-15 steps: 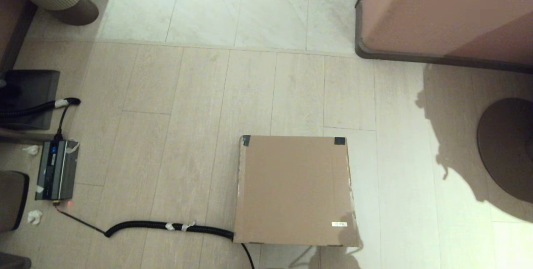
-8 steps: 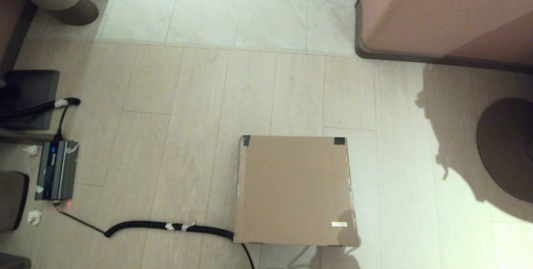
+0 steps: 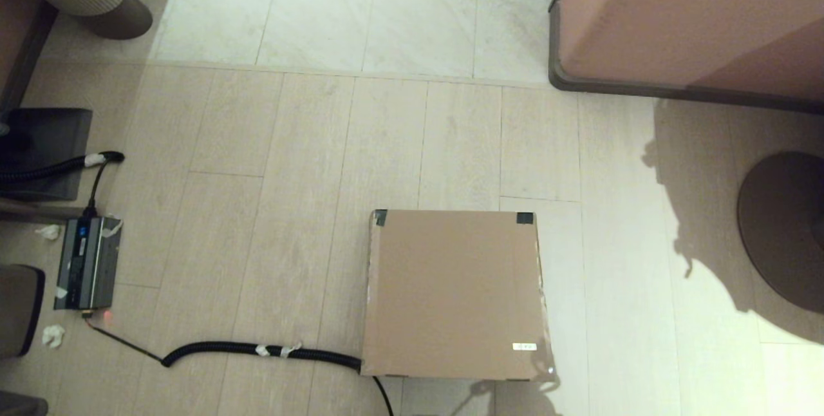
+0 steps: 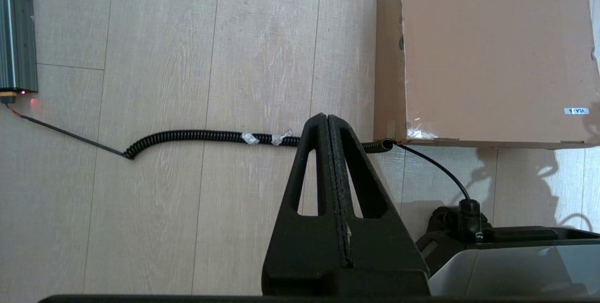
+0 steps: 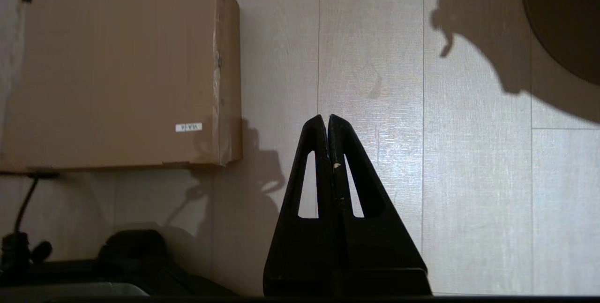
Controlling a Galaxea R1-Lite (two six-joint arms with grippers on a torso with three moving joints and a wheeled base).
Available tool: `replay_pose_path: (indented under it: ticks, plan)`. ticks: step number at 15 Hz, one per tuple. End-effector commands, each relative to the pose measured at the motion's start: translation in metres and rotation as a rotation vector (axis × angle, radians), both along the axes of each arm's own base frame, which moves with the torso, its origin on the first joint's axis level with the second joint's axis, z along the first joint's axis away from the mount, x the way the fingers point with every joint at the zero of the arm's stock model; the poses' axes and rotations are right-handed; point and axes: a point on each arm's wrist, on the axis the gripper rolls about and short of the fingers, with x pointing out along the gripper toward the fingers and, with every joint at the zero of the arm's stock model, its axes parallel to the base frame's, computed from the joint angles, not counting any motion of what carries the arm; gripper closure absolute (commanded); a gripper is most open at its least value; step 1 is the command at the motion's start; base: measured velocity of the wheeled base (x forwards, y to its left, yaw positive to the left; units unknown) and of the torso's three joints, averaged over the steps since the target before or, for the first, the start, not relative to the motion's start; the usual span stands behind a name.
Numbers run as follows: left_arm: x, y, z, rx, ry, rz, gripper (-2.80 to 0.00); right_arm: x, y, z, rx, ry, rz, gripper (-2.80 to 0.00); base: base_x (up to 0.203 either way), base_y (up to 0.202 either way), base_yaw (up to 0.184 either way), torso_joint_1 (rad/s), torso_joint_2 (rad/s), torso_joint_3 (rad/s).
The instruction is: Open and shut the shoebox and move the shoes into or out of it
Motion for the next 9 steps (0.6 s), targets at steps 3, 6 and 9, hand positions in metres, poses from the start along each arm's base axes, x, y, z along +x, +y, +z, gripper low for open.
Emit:
replay_pose_path:
  ticks: [3, 6, 9]
  plan:
    - [0.0002, 0.0000, 0.0002, 0.000, 0.001, 0.001, 0.00, -0.0014, -0.0001, 0.0000, 0.035, -0.024, -0.008, 0.00, 0.000, 0.000, 0.000, 0.000, 0.00, 0.000]
    - [0.0002, 0.0000, 0.0002, 0.000, 0.001, 0.001, 0.00, -0.0014, -0.0001, -0.0001, 0.030, -0.023, -0.010, 0.00, 0.000, 0.000, 0.000, 0.000, 0.00, 0.000]
    - [0.0002, 0.0000, 0.0002, 0.000, 0.001, 0.001, 0.00, -0.0014, -0.0001, 0.0001, 0.030, -0.025, -0.010, 0.00, 0.000, 0.000, 0.000, 0.000, 0.00, 0.000]
